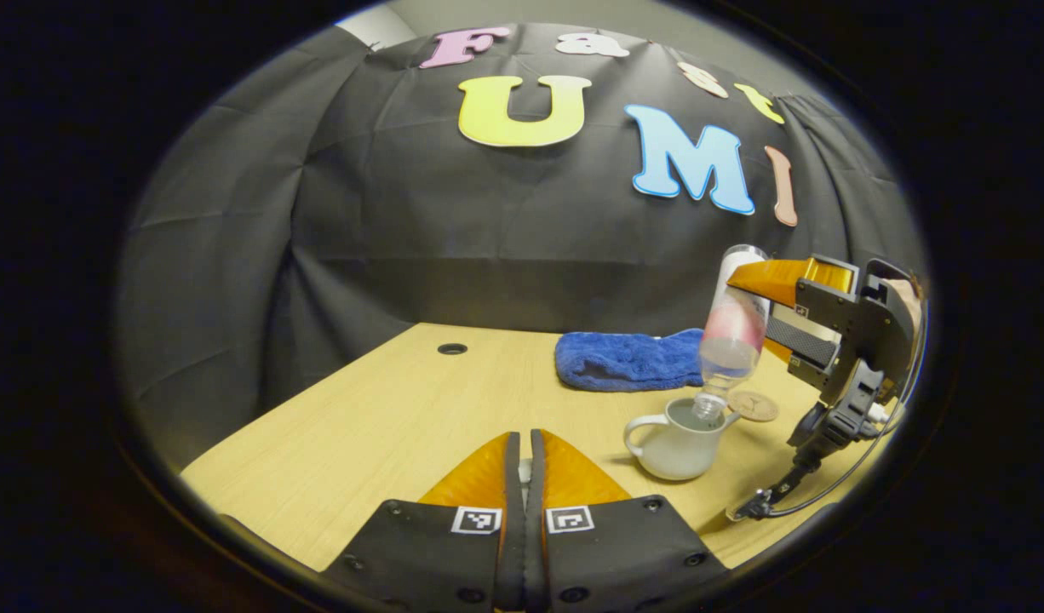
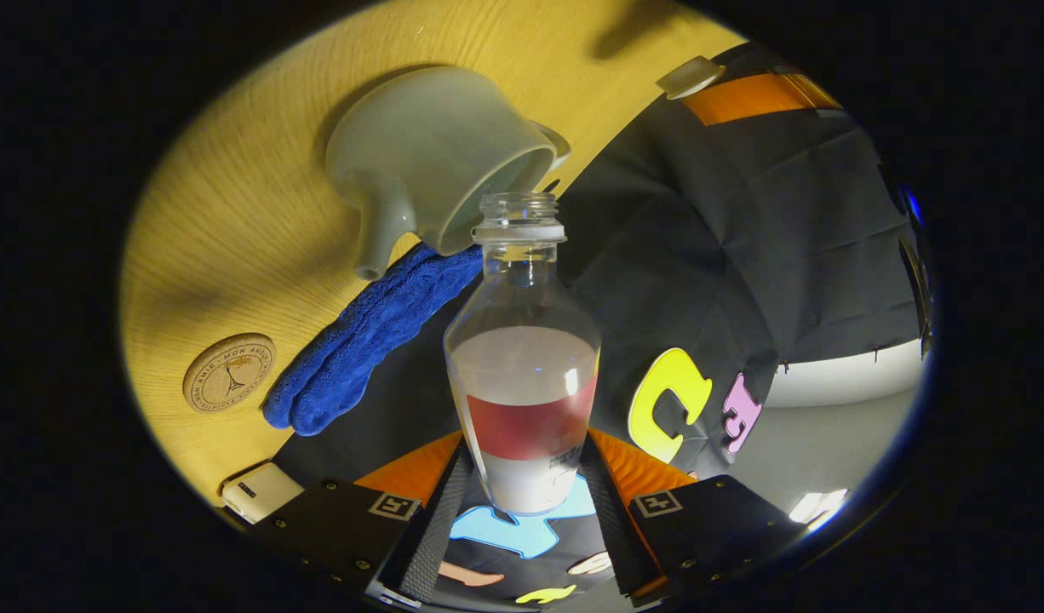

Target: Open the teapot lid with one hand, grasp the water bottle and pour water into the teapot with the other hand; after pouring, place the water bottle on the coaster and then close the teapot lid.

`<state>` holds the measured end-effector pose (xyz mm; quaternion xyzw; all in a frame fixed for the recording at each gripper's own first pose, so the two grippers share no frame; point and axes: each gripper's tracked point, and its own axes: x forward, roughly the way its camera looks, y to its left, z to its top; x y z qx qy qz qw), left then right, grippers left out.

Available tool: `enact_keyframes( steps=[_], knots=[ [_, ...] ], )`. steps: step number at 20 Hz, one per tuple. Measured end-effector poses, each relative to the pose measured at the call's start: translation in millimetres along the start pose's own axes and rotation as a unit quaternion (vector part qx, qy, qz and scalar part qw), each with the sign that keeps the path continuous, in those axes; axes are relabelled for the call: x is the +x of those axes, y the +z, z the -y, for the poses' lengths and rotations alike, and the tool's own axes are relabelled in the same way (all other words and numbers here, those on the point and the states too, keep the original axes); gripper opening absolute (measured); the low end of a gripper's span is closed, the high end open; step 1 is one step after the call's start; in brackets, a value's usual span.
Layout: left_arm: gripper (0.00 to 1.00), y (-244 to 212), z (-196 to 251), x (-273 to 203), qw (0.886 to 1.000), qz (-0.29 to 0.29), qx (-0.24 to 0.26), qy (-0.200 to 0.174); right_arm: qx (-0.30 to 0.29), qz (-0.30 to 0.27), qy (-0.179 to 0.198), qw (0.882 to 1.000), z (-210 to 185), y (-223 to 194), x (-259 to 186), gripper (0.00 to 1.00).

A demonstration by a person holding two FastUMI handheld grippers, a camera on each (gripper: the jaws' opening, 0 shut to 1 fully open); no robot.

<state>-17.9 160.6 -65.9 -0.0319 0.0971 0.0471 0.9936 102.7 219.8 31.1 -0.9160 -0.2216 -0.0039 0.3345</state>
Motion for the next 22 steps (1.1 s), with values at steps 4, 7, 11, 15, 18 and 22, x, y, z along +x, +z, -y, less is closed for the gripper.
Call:
enact_keyframes(
  steps=[4, 7, 11, 15, 18, 22],
  knots=[
    [0.06, 1.0, 0.8, 0.6, 1.000, 0.000, 0.001, -0.001, -0.003, 0.002, -0.003, 1.000, 1.0, 1.9, 0.2, 0.76],
    [0.05, 1.4, 2.0, 0.0, 1.000, 0.001, -0.001, -0.002, 0.011, -0.006, 0.006, 1.000, -4.5, -1.4, -1.2, 0.76],
    [0.05, 5.3, 3.6, -0.6, 1.000, 0.005, -0.004, -0.003, 0.157, -0.036, 0.081, 0.984, -42.6, -15.1, -5.6, 0.77],
    [0.06, 7.4, 3.0, -2.3, 1.000, 0.008, -0.003, -0.002, 0.350, -0.055, 0.143, 0.924, -62.8, -10.7, -22.3, 0.77],
    [0.06, 7.5, 2.3, -4.1, 1.000, 0.007, -0.007, 0.000, 0.481, -0.059, 0.178, 0.857, -69.6, 0.2, -31.4, 0.77],
    [0.06, 10.0, 0.3, -9.0, 1.000, 0.008, -0.006, 0.002, 0.641, -0.068, 0.210, 0.735, -91.3, 6.8, -43.8, 0.77]
  ],
)
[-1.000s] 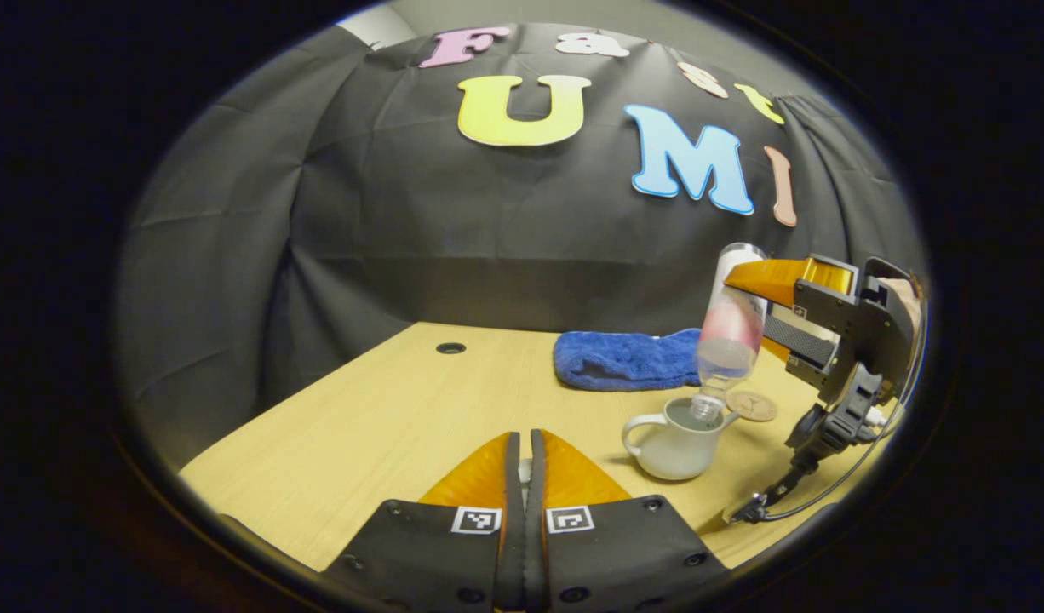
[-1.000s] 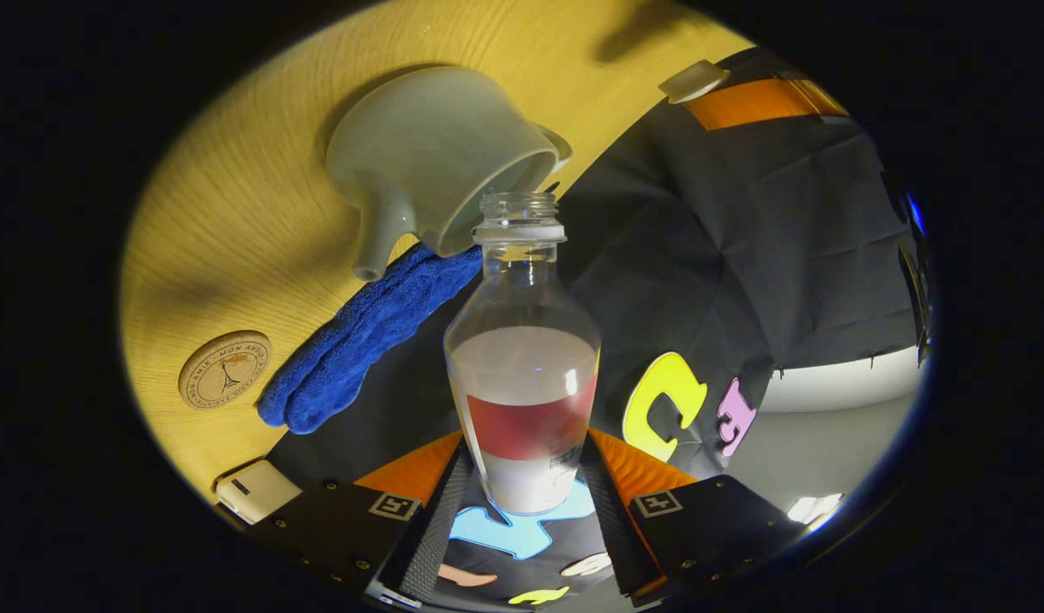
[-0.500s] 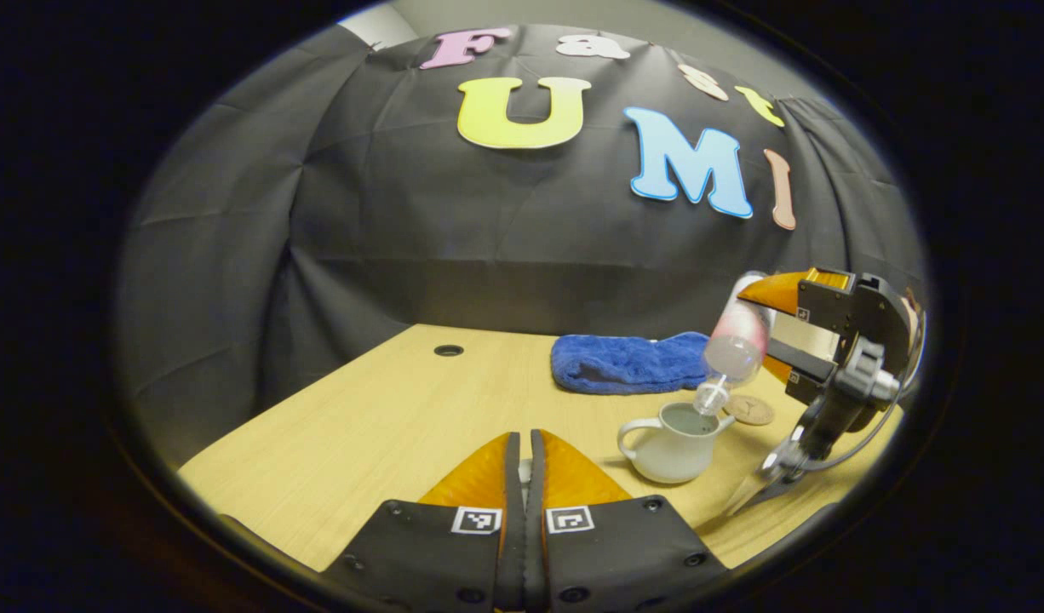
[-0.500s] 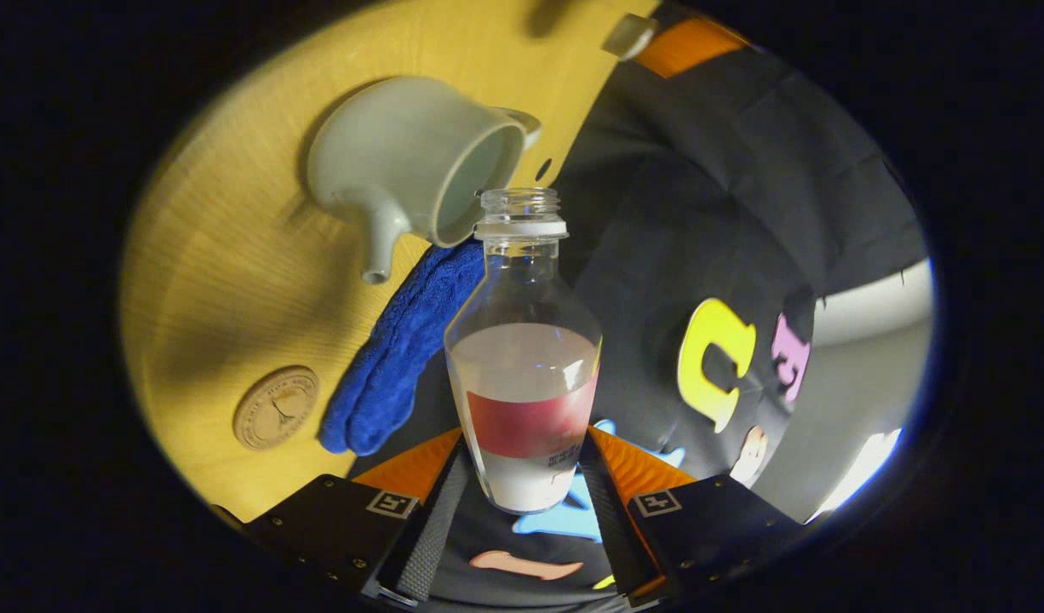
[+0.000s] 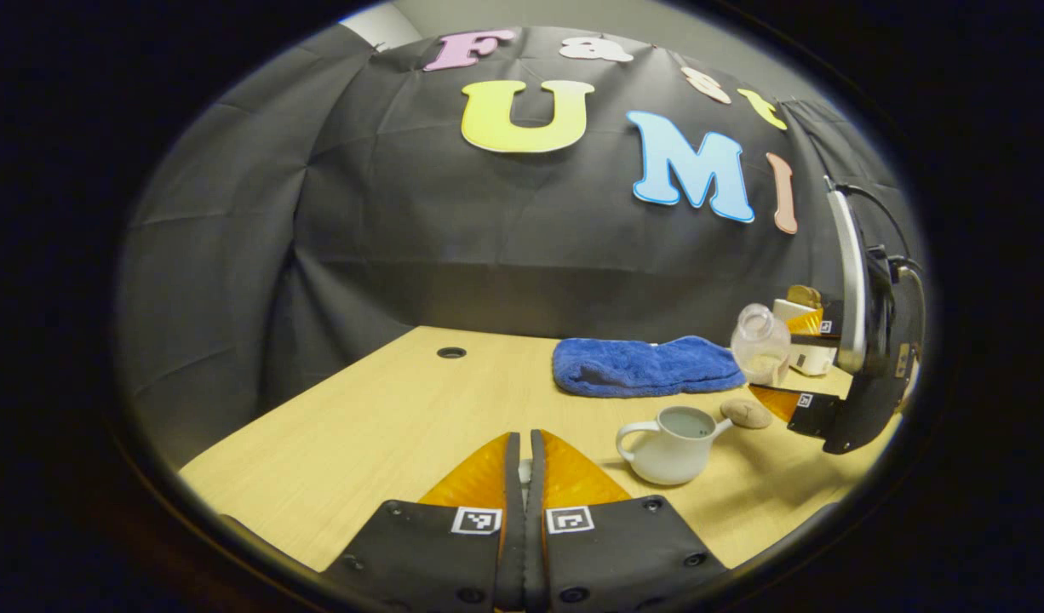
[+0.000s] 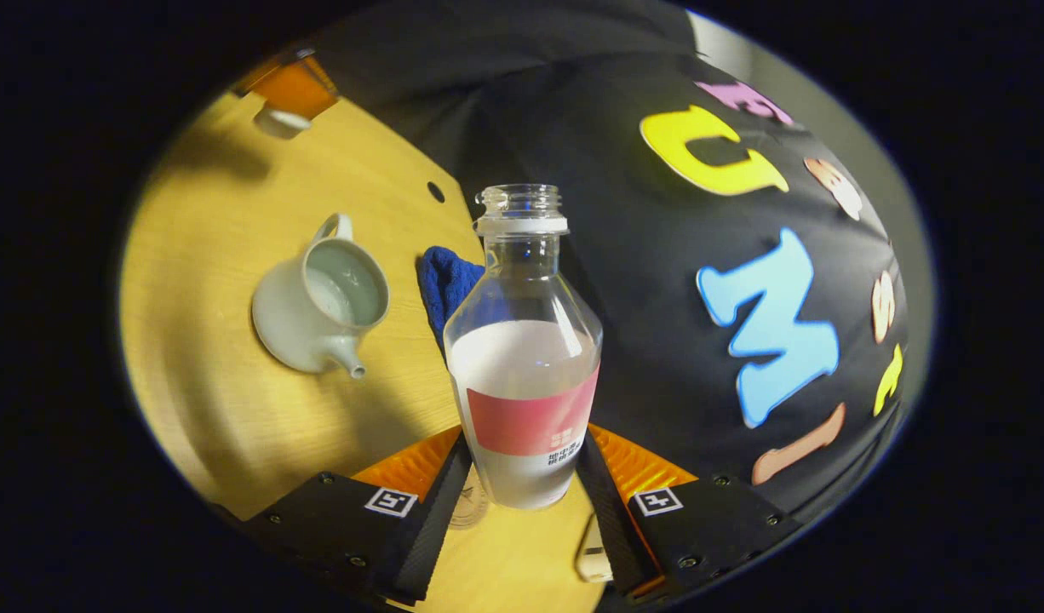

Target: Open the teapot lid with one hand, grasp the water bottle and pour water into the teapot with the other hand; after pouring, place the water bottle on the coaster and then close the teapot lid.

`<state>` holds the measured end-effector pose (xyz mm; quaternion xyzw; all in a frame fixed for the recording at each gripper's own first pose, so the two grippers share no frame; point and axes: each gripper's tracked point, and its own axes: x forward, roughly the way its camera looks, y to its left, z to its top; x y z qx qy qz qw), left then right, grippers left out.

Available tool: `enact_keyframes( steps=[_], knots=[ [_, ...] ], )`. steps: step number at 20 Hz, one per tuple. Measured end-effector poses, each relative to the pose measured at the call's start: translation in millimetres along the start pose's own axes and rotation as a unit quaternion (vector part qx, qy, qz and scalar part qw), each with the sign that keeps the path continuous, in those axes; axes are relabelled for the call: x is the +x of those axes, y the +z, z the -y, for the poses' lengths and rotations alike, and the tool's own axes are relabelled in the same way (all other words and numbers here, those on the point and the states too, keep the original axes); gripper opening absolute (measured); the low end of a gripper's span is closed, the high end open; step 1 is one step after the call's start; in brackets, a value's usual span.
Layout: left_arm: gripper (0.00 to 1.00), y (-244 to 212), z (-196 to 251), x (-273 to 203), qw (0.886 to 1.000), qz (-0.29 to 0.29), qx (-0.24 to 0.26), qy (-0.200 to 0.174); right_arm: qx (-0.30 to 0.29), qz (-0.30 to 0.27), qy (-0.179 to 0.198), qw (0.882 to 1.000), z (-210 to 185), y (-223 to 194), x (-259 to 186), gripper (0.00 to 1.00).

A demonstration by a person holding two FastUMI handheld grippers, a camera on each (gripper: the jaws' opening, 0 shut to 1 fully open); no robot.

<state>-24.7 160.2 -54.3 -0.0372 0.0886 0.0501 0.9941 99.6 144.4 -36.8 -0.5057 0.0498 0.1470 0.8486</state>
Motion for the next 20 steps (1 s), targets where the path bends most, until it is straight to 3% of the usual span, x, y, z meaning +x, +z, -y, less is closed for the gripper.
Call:
enact_keyframes(
  steps=[2, 6, 12, 14, 17, 20],
  knots=[
    [0.06, -0.2, -1.8, -2.1, 1.000, 0.000, 0.002, 0.002, 0.087, -0.004, 0.016, 0.996, 4.6, -12.3, 1.7, 0.77],
    [0.06, 1.8, -6.5, -8.2, 1.000, 0.001, 0.002, 0.008, 0.223, -0.019, 0.033, 0.974, 16.7, -43.1, 10.5, 0.77],
    [0.06, -1.9, -13.7, -13.7, 1.000, -0.003, -0.001, 0.021, 0.382, -0.003, 0.059, 0.922, 16.7, -59.1, 23.3, 0.77],
    [0.06, -1.9, -15.4, -15.5, 1.000, -0.004, -0.003, 0.024, 0.421, 0.001, 0.068, 0.905, 15.8, -60.4, 30.7, 0.77],
    [0.06, -1.4, -15.3, -17.1, 1.000, -0.004, -0.004, 0.027, 0.453, 0.010, 0.076, 0.888, 14.1, -57.4, 40.4, 0.77],
    [0.06, -0.3, -11.9, -16.7, 1.000, -0.003, -0.003, 0.025, 0.441, 0.009, 0.071, 0.895, 10.6, -58.0, 43.7, 0.77]
  ],
)
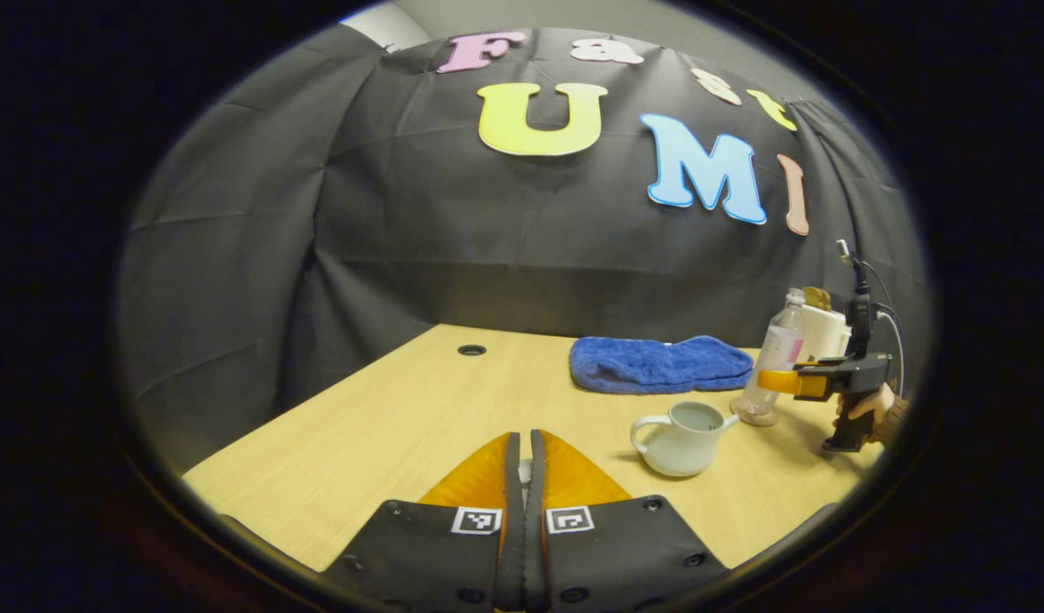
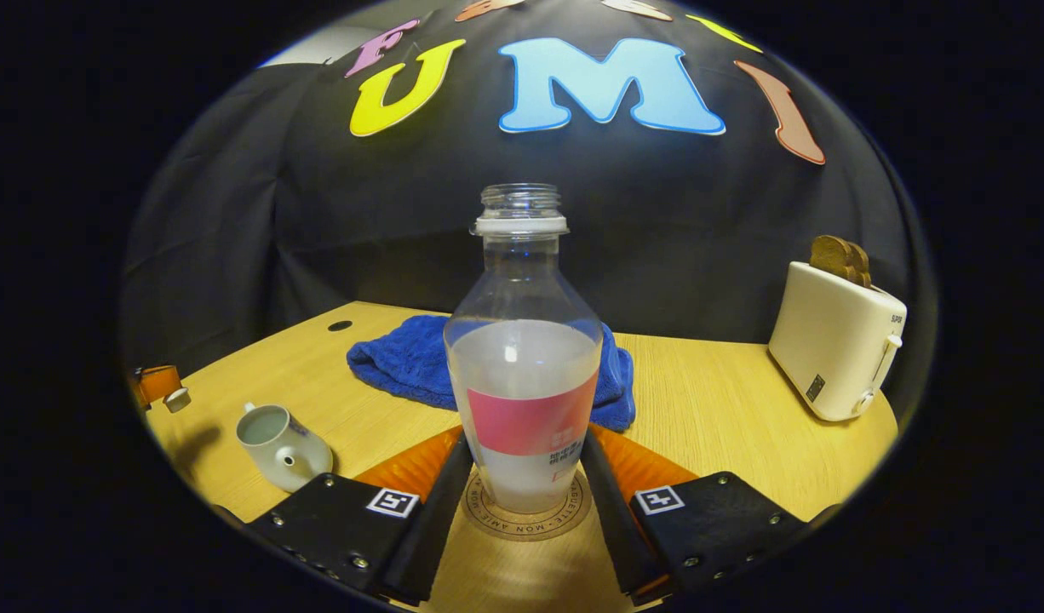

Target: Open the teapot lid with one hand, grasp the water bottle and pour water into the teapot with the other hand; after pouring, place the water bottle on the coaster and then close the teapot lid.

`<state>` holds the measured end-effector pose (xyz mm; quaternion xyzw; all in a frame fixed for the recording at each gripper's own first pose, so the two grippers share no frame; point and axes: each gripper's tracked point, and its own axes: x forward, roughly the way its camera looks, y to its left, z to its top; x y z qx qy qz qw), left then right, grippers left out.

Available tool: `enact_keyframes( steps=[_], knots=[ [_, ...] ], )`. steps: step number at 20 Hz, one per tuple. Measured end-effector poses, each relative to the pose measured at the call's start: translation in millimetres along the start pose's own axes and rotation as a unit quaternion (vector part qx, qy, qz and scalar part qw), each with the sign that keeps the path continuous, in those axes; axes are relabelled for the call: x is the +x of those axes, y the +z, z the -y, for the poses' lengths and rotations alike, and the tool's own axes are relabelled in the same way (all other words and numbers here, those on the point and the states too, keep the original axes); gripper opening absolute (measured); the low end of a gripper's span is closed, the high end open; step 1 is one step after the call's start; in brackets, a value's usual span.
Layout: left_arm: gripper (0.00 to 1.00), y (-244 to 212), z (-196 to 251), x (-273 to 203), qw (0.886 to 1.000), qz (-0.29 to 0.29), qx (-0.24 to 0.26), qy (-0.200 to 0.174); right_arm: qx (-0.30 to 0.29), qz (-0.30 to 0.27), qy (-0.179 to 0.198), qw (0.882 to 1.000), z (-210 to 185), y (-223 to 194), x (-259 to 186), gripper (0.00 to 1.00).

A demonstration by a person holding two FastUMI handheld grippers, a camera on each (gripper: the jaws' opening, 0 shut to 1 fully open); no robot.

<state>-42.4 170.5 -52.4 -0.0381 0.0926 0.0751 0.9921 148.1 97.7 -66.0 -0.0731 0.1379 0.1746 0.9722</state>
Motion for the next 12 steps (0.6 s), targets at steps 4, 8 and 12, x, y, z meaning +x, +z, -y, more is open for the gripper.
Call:
enact_keyframes(
  steps=[4, 8, 12],
  knots=[
    [0.06, 2.5, 6.8, 1.3, 1.000, 0.001, 0.003, -0.006, -0.025, -0.004, -0.014, 1.000, -0.4, -1.6, 0.4, 0.77],
    [0.05, 6.9, 13.8, 1.0, 1.000, 0.005, 0.007, -0.013, -0.019, -0.003, -0.020, 1.000, 1.4, -1.1, -2.7, 0.91],
    [0.05, 14.0, 26.6, 3.5, 1.000, 0.011, 0.005, -0.026, 0.000, -0.002, -0.024, 1.000, 6.5, -2.8, -12.4, 0.94]
  ],
)
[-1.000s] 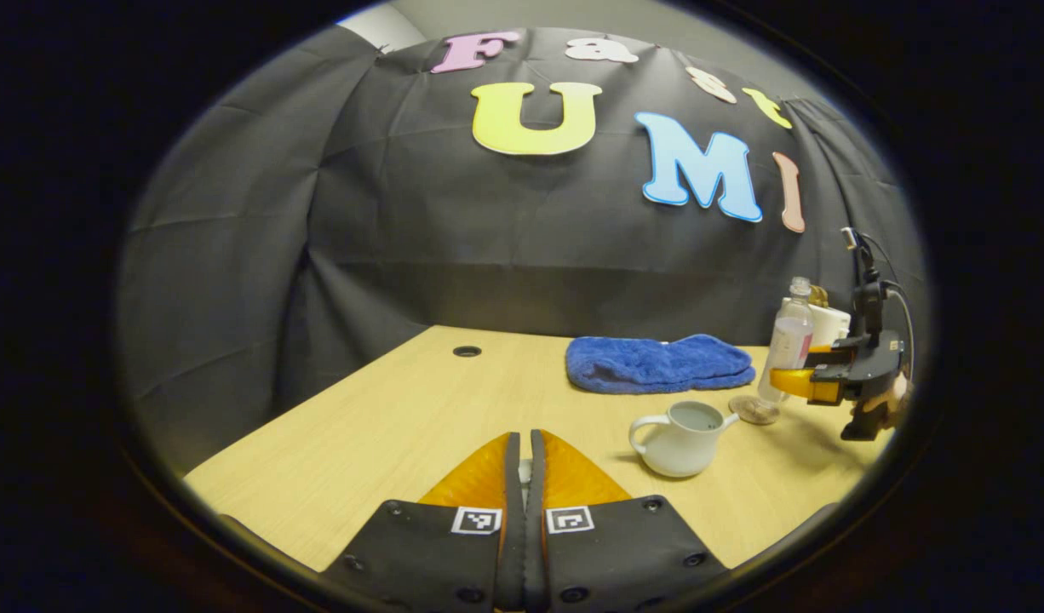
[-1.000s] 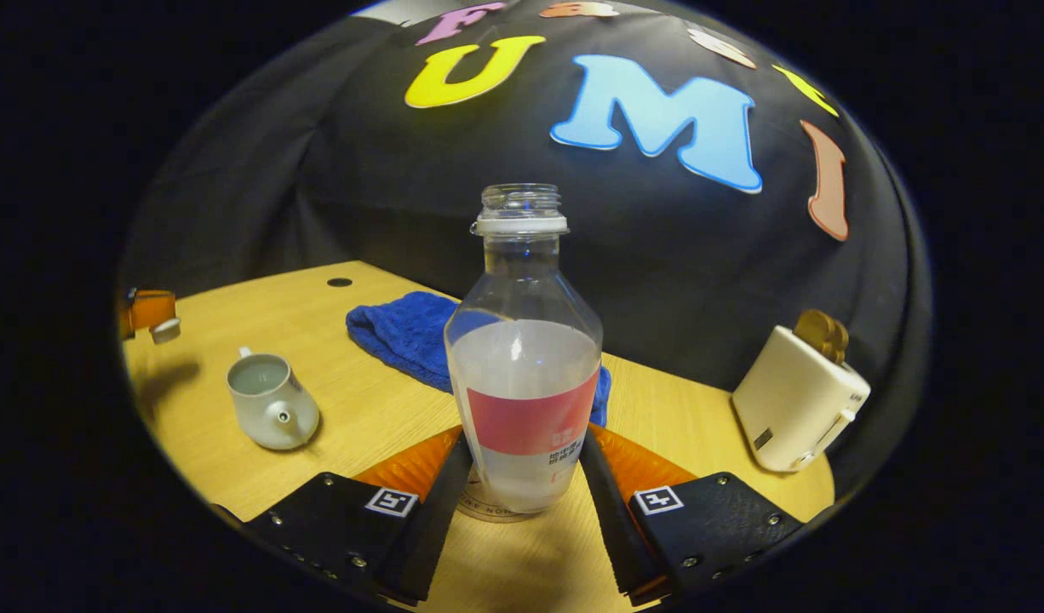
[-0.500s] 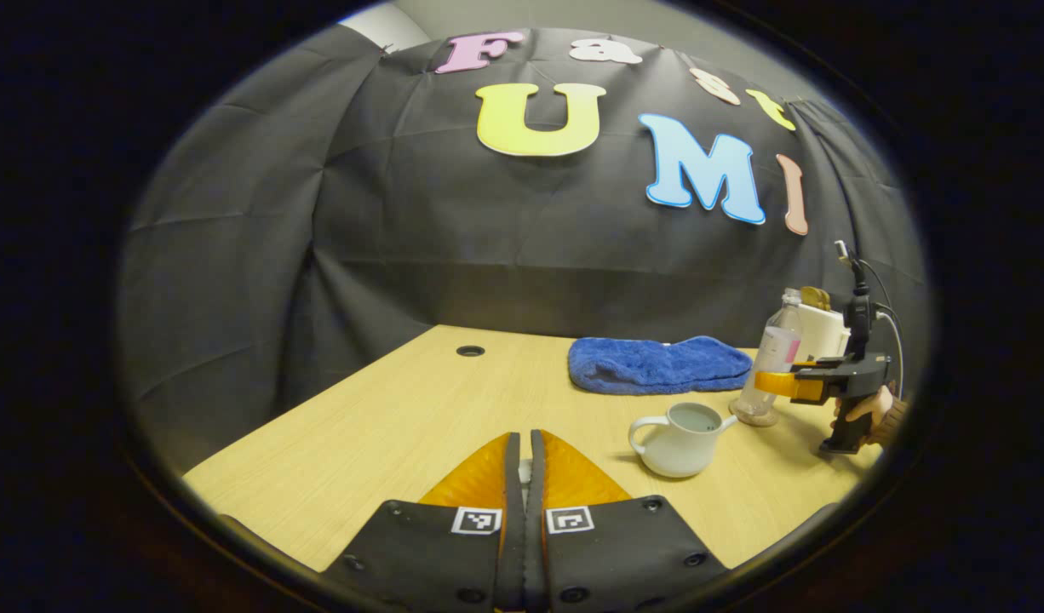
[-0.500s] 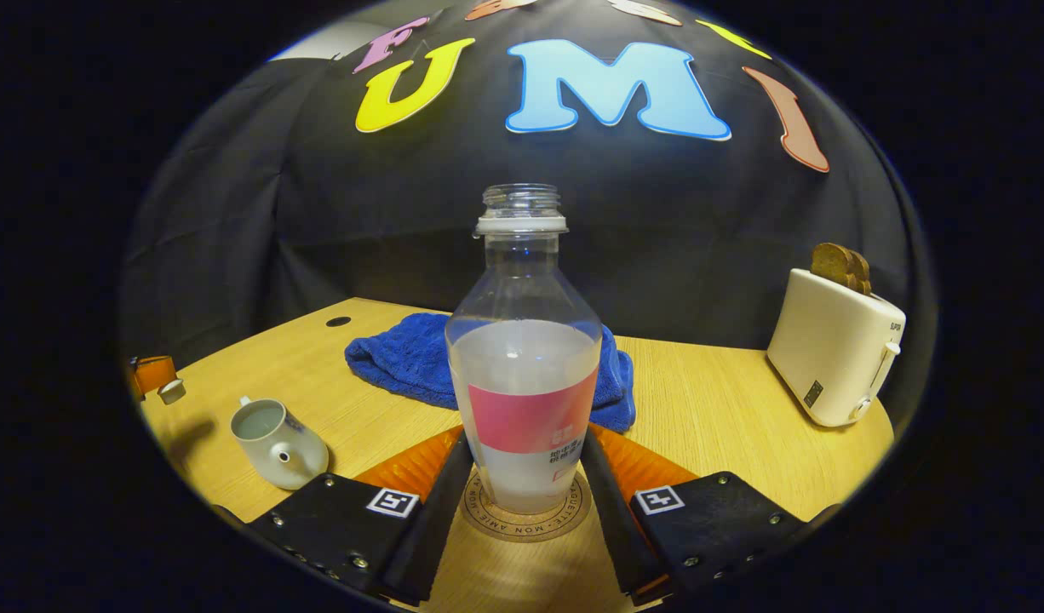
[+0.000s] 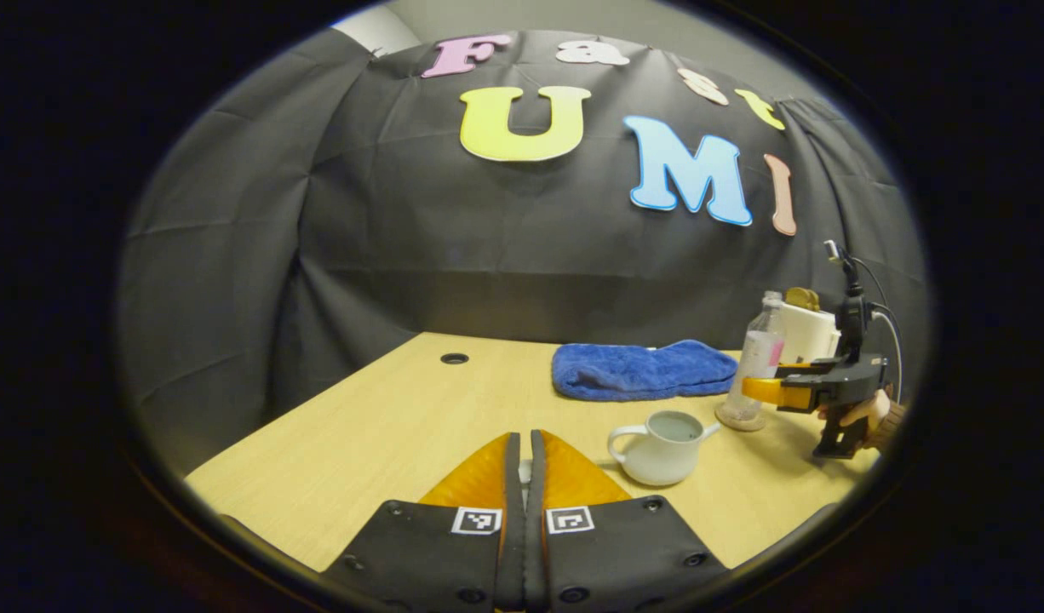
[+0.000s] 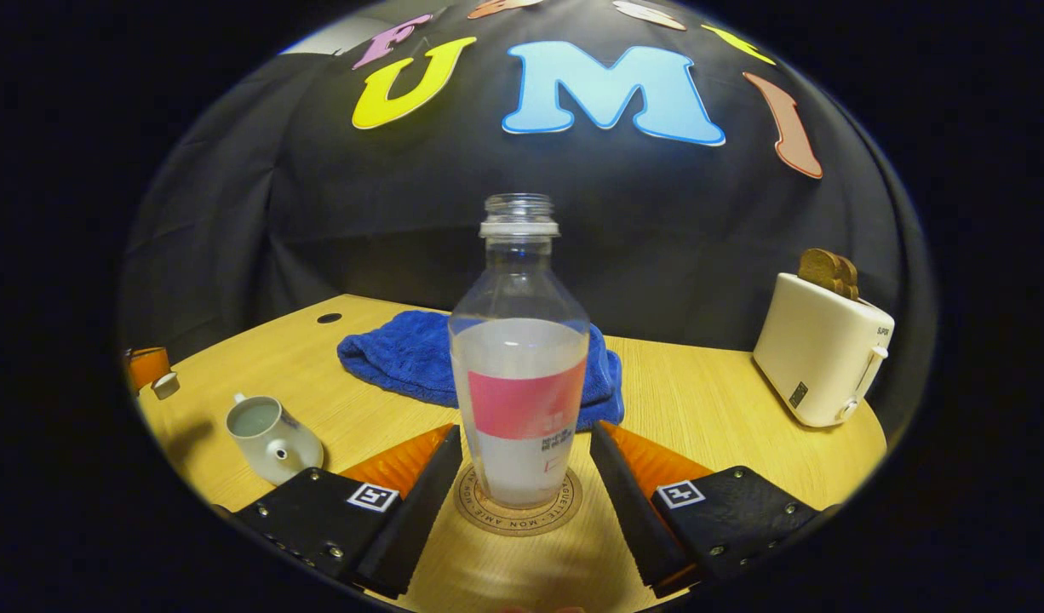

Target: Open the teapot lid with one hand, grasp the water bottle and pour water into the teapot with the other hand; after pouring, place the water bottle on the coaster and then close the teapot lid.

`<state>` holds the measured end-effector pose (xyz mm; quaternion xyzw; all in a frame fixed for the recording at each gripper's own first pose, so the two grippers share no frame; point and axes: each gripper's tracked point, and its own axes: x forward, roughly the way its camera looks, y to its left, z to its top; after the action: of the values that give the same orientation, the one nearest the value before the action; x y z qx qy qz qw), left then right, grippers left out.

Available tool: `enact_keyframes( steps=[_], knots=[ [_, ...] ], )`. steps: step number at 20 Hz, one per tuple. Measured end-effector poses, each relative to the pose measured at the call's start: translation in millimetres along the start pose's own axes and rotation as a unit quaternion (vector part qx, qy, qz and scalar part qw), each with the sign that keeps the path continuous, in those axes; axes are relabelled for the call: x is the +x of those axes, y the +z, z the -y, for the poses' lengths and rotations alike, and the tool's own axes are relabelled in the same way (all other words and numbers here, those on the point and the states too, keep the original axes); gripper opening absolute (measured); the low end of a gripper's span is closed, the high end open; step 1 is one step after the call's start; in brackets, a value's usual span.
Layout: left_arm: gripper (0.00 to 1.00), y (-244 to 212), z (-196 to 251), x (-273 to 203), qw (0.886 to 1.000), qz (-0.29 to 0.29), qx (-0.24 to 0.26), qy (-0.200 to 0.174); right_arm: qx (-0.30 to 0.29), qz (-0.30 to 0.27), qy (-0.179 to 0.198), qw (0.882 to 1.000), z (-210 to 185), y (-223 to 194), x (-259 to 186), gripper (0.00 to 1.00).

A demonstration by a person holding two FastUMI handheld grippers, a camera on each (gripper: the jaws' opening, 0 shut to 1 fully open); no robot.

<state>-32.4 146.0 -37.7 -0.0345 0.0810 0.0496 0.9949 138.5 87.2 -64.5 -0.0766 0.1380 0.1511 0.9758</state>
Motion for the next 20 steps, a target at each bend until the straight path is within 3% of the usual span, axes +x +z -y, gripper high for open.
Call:
enact_keyframes(
  steps=[12, 20],
  knots=[
    [0.05, 42.5, 93.4, 51.7, 0.995, 0.034, 0.009, -0.096, 0.018, 0.029, -0.012, 0.999, 2.1, -9.4, -76.5, 0.95],
    [0.06, 21.0, 129.6, 82.3, 0.992, 0.009, 0.022, -0.122, 0.006, 0.041, 0.000, 0.999, -21.9, -27.4, -115.0, 0.94]
  ],
)
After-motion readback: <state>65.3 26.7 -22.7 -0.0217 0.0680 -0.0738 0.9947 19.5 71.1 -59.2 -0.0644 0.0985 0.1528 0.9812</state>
